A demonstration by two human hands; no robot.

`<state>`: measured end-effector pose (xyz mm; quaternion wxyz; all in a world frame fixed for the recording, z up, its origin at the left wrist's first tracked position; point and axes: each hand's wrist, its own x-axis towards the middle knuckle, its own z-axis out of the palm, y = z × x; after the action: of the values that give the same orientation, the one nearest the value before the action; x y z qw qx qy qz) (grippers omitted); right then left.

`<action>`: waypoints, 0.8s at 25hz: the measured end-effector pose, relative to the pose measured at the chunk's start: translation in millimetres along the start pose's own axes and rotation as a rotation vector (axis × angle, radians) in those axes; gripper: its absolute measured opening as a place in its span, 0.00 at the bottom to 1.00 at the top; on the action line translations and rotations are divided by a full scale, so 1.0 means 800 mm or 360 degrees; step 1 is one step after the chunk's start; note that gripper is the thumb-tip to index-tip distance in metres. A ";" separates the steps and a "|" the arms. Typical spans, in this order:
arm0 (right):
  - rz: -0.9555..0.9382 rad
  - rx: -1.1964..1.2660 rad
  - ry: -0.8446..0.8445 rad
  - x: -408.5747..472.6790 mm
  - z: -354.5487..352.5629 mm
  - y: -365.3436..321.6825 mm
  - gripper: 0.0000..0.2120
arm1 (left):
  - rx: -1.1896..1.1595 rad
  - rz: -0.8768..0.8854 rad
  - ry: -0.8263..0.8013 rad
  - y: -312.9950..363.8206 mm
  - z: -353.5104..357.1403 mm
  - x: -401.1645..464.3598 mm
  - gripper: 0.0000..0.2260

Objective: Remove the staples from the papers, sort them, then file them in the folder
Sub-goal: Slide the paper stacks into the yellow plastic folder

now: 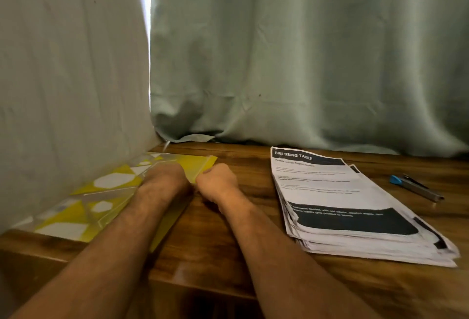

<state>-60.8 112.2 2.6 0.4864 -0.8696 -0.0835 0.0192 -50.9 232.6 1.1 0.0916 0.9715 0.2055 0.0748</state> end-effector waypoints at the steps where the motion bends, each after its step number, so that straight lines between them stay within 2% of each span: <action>1: -0.0044 0.0001 0.0035 -0.002 0.005 0.002 0.06 | -0.0018 0.0000 -0.0016 0.000 -0.002 0.002 0.24; 4: -0.0066 -0.0012 0.0092 -0.006 0.005 0.008 0.09 | -0.0121 -0.0046 -0.0130 0.005 -0.008 -0.002 0.19; 7: -0.0070 -0.0136 0.0019 -0.017 -0.008 0.012 0.11 | -0.0279 -0.0053 -0.0153 0.021 -0.010 -0.011 0.08; 10: -0.0222 -0.0487 -0.0097 -0.029 -0.018 0.021 0.18 | -0.0503 -0.0071 -0.0199 0.040 -0.009 -0.022 0.11; 13: -0.0317 -0.0887 0.0083 -0.045 -0.030 0.034 0.23 | -0.0788 -0.0053 -0.0284 0.061 -0.008 -0.028 0.08; 16: -0.0432 -0.1161 0.0407 -0.058 -0.047 0.042 0.17 | -0.1042 0.0011 -0.0370 0.083 -0.010 -0.036 0.09; 20: -0.0522 -0.1219 0.0448 -0.058 -0.058 0.043 0.14 | -0.1140 0.0059 -0.0311 0.097 -0.003 -0.046 0.12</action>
<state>-97.0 47.3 -4.6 0.1321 -0.9565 -0.1543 -0.2092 -54.2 147.8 15.5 0.4436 0.8840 0.1389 0.0505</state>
